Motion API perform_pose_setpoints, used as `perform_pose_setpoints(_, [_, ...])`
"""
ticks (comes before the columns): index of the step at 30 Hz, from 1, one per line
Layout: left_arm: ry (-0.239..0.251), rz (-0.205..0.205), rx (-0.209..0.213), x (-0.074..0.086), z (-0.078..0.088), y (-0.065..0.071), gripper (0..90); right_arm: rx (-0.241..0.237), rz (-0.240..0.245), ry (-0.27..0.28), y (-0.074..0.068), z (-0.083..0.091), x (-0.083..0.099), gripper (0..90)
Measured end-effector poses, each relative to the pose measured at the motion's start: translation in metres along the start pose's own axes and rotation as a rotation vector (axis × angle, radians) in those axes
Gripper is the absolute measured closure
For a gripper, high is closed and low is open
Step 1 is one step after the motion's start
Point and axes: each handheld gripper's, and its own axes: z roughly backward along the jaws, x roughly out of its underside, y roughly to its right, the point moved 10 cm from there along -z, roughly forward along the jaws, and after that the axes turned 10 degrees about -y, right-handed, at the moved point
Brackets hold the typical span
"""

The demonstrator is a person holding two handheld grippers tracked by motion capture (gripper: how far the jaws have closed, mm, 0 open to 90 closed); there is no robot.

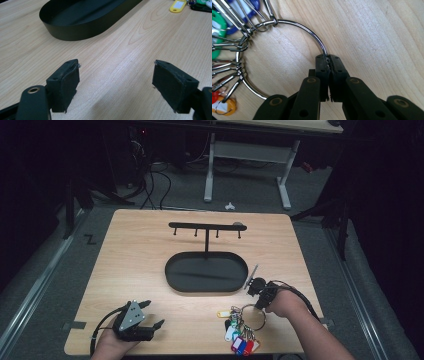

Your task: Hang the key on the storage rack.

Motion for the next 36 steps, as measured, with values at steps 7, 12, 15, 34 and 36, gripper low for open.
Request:
perform_pose_setpoints(7, [-0.002, 0.001, -0.001, 0.0, 0.0, 0.0, 22.4, -0.01, -0.028, 0.074, -0.001, 0.028, 0.005, 86.9])
perform_pose_setpoints(12, [-0.002, -0.002, -0.001, 0.0, 0.0, 0.001, 22.5, 0.026, -0.035, 0.117, -0.001, 0.057, 0.011, 87.2])
perform_pose_setpoints(15, [-0.001, -0.002, 0.0, 0.0, 0.0, 0.001, 22.5, 0.047, -0.035, 0.14, -0.001, 0.072, 0.013, 87.5])
perform_pose_setpoints(34, [0.033, 0.076, -0.068, -0.005, 0.005, -0.016, 22.6, 0.104, -0.047, 0.158, 0.007, 0.125, 0.025, 87.6])
perform_pose_setpoints(36, [0.038, 0.083, -0.072, -0.007, 0.005, -0.019, 22.7, 0.11, -0.05, 0.162, 0.008, 0.132, 0.025, 87.6])
